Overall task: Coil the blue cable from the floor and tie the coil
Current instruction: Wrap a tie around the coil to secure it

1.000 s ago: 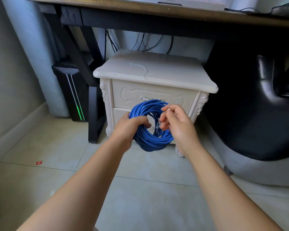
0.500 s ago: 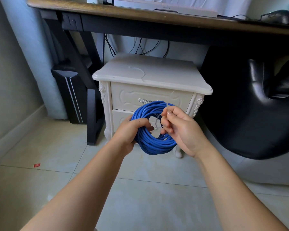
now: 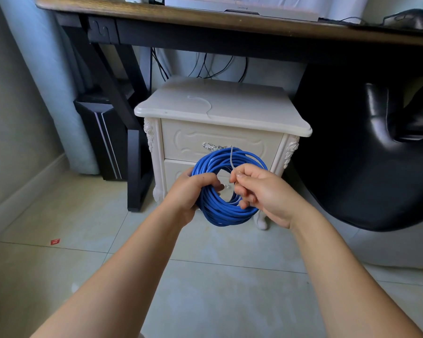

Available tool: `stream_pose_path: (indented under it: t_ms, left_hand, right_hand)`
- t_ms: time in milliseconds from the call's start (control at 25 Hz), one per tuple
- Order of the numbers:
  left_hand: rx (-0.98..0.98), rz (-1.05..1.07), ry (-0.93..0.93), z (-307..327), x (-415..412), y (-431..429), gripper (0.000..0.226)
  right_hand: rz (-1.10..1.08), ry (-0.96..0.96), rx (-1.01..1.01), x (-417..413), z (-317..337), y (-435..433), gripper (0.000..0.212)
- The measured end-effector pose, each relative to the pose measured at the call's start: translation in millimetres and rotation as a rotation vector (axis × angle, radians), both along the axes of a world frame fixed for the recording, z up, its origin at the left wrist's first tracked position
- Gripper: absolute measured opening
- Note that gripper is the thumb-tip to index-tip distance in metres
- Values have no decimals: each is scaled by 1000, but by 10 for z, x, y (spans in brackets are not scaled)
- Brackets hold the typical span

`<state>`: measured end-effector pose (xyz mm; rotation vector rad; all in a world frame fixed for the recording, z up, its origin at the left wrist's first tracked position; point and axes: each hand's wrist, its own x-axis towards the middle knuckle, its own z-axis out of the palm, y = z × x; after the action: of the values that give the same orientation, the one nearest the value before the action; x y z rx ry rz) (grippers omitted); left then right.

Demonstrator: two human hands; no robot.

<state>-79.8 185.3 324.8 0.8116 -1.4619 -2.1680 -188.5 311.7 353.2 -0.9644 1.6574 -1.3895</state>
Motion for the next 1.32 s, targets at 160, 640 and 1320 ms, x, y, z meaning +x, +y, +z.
stream_pose_path:
  t_ms: [160,640,1320]
  left_hand:
    - [7,8,-6,-2,-22,-10,49]
    - [-113,11,-63,-61,-108,94,43]
    - [-876,162,-274,66,8,197,61]
  right_hand:
    - [-110,46,-30,-29,-59,-46,27]
    - [-269,124,-216,66,-274,-181,27]
    - [-283,-570,-289,129,-159,-77,24]
